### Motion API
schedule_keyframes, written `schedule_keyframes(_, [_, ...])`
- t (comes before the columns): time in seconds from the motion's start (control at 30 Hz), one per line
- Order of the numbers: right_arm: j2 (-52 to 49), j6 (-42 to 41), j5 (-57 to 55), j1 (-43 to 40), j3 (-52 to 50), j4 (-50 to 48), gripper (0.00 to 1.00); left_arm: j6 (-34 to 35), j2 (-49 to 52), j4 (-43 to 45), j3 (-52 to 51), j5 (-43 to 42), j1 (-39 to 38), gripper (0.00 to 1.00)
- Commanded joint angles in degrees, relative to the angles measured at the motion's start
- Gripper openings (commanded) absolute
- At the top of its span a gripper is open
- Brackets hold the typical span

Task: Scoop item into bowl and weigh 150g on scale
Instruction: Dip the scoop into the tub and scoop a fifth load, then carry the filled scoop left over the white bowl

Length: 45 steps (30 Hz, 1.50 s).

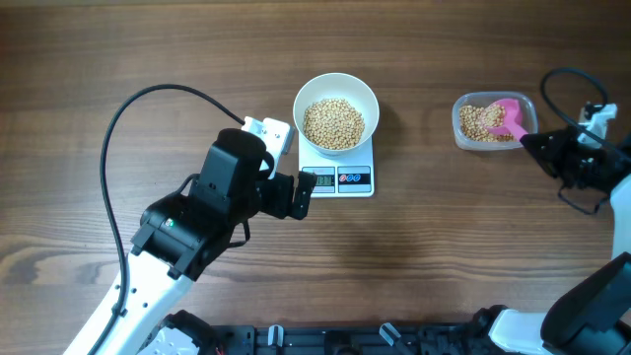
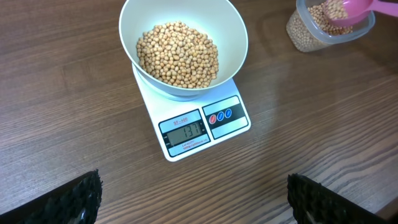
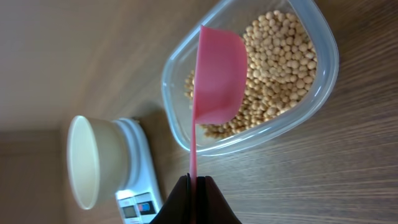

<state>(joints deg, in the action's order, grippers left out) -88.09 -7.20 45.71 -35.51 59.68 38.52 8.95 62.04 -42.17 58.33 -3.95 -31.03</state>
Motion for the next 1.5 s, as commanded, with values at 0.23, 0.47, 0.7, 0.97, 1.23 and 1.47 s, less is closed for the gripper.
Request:
schedule_keyframes(0.23, [-1.0,-0.3,17.4,-6.2,-0.2,0.2,0.04,0.5,0.2,0.2,0.3,-0.5,0.2,1.0])
schedule_keyframes(0.47, [-0.9,-0.3,29.6,-5.7,-0.2,2.7,0.04,0.5,0.2,0.2,0.3,-0.5,0.2,1.0])
schedule_keyframes(0.7, [-0.9,-0.5,36.0,3.3,-0.2,2.7,0.04,0.5,0.2,0.2,0.3,-0.5,0.2,1.0])
schedule_keyframes(0.97, [-0.9,-0.9,31.6,21.2,-0.1,-3.1,0.04,0.5,0.2,0.2,0.3,-0.5,0.2,1.0])
schedule_keyframes(1.23, [-0.9,-5.7,12.9,35.2,-0.1,-17.3,0.04,0.5,0.2,0.2,0.3,-0.5,0.2,1.0])
schedule_keyframes(1.47, [0.5,-0.6,-2.3,41.7,2.0,-21.7,0.05,0.5,0.2,0.2,0.3,-0.5,0.2,1.0])
